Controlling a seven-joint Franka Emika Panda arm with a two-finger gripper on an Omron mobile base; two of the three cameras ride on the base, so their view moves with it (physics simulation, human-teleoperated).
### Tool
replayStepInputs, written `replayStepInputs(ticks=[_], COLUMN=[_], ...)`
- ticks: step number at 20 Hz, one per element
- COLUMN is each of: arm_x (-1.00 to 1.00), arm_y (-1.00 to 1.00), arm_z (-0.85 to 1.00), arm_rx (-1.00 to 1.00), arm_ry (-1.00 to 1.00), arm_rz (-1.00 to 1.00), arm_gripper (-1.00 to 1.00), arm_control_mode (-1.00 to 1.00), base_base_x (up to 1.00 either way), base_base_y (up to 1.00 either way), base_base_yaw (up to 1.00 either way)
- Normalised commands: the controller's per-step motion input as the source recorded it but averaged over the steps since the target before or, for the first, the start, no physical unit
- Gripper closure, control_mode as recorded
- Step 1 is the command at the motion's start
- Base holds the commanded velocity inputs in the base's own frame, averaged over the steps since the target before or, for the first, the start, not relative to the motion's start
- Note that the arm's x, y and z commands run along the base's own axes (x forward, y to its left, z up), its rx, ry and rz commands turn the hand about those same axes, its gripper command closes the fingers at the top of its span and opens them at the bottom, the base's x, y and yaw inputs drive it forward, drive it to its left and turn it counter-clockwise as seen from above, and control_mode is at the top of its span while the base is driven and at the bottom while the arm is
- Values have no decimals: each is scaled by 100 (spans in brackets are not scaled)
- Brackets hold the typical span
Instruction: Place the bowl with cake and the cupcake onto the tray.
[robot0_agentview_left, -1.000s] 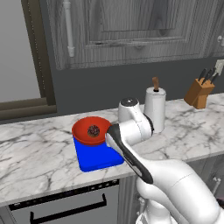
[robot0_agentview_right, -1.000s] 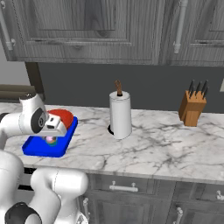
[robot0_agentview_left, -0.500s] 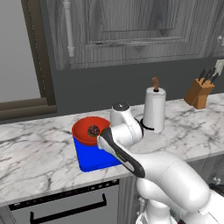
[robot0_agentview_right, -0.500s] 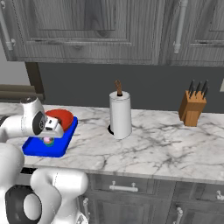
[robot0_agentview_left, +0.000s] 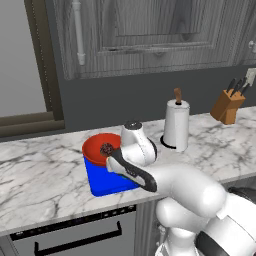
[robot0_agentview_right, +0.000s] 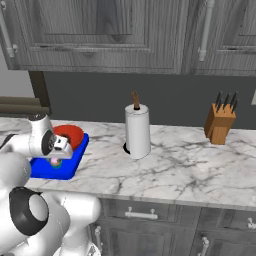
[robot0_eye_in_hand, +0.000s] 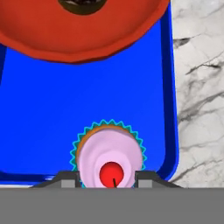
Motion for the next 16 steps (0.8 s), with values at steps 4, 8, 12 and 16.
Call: replayStepInputs(ticks=[4,8,12,16], arm_x=[19,16,14,14], arm_y=[13,16,18,15], arm_z=[-26,-25,-25,-26], arm_rx=[8,6,3,2], arm_ry=[11,5,0,1], arm_rz=[4,3,3,2], arm_gripper=[100,100,100,100], arm_control_mode=[-100,-100,-100,-100], base_base_x=[0,0,0,0], base_base_y=[0,0,0,0], base_base_yaw=[0,0,0,0])
